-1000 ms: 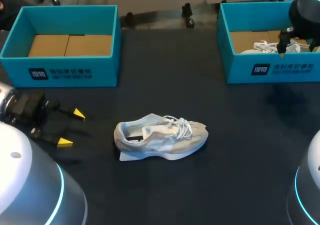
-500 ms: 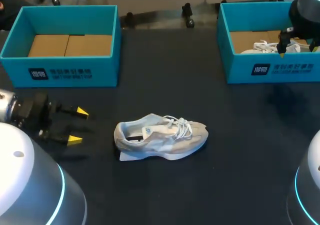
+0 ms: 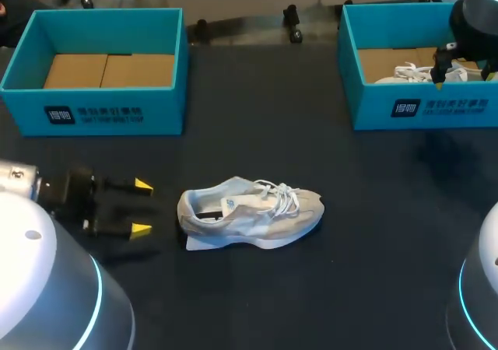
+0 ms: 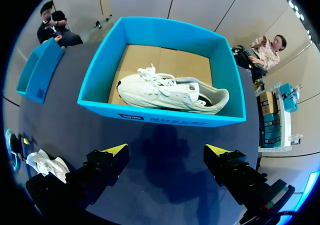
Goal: Take the shoe out of the shoebox, open the shoe tongue, remove and reinsert the insole, then place the shoe into the shoebox
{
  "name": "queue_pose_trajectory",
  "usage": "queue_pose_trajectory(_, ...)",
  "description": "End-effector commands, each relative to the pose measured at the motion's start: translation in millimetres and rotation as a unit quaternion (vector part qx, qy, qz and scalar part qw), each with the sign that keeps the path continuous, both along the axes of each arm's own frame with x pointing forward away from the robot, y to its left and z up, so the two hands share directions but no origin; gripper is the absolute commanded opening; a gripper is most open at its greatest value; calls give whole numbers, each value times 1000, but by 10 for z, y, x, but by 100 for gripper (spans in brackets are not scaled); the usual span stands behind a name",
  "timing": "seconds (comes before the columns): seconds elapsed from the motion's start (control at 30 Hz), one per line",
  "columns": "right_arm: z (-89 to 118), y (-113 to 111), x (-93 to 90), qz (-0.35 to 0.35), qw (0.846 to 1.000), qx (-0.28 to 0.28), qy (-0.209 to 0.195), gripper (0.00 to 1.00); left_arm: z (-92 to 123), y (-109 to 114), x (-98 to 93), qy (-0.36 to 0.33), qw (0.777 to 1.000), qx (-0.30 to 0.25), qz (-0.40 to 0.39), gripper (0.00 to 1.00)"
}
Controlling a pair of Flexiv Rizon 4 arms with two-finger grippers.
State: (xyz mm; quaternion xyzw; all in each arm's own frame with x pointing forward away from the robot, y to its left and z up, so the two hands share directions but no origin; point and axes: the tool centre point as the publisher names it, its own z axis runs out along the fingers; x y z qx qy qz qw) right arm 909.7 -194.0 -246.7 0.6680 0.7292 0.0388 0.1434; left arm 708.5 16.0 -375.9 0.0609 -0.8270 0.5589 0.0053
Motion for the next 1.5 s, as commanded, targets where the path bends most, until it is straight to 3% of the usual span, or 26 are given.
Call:
queue_pose_trajectory(0.03,-3,1,-6,0,1000,0,-1,100,-35,-128,-92,-4,1000,3,27,100)
queue_pose_trajectory(0.23,-3,1,-6,0,1000,0,-1,100,-113,-269,-186,1,1000,-7,28,100)
queue_pose_trajectory(0.8,-3,1,-6,0,1000,0,-1,100,-250,-580,-168,3,1000,-18,25,100)
queue_pose_trajectory(1.5,-3,1,-6,0,1000,0,-1,100,-329,-785,-7,-1,1000,-6,5,100)
